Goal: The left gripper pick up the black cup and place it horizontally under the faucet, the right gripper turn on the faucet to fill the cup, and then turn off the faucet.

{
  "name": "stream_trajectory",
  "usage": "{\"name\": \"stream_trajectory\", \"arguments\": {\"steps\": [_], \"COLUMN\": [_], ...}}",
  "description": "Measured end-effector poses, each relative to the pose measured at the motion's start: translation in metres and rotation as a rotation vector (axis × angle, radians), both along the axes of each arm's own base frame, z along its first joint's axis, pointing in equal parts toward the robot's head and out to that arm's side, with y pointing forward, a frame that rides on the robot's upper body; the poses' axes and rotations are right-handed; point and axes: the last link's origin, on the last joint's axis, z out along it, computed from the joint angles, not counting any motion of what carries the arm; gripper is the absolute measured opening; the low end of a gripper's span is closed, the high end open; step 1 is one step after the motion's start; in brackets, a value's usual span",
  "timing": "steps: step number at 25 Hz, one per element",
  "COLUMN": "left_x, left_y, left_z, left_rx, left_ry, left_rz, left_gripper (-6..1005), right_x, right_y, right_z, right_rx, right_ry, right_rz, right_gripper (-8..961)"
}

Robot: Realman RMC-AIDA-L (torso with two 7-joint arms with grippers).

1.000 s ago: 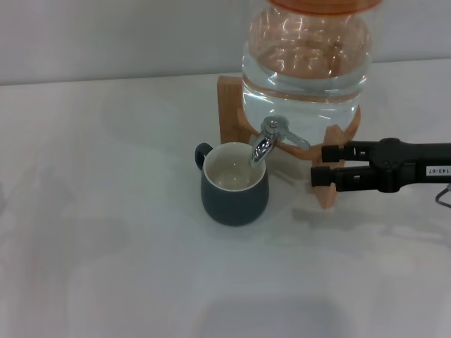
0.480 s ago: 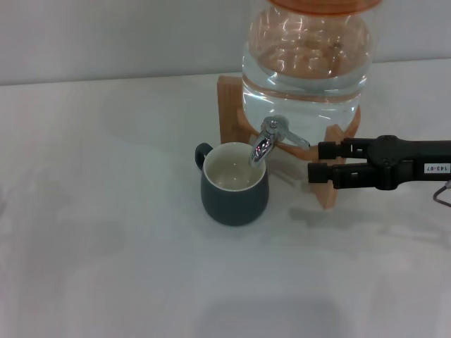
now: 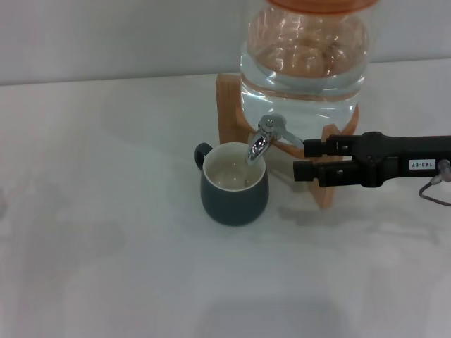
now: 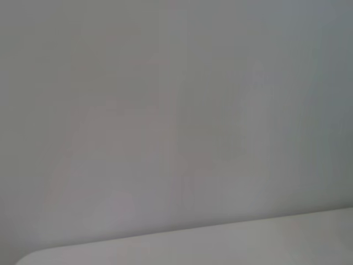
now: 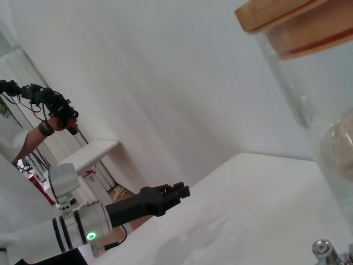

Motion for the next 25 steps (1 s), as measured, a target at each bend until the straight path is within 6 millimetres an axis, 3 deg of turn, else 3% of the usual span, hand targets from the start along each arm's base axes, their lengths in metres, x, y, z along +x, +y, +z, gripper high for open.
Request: {"name": "stream_trajectory", "arguments": {"steps": [15, 25], "left_x": [-0.004, -0.007], "left_y": [-0.004, -0.005], "left_z": [-0.001, 0.000], "left_rx": [-0.003, -0.003], "left_ry": [-0.001, 0.004], "left_rz": [0.012, 0.020], "left_gripper": [275, 275], "right_x": [0.000, -0.013], "right_y": [0.001, -0.007], "right_z": [-0.006, -0.011], "right_rx": [-0.007, -0.076], "right_ry": [-0.005, 0.036], "right_rz": [-0.008, 0.048], "right_gripper": [839, 839]}}
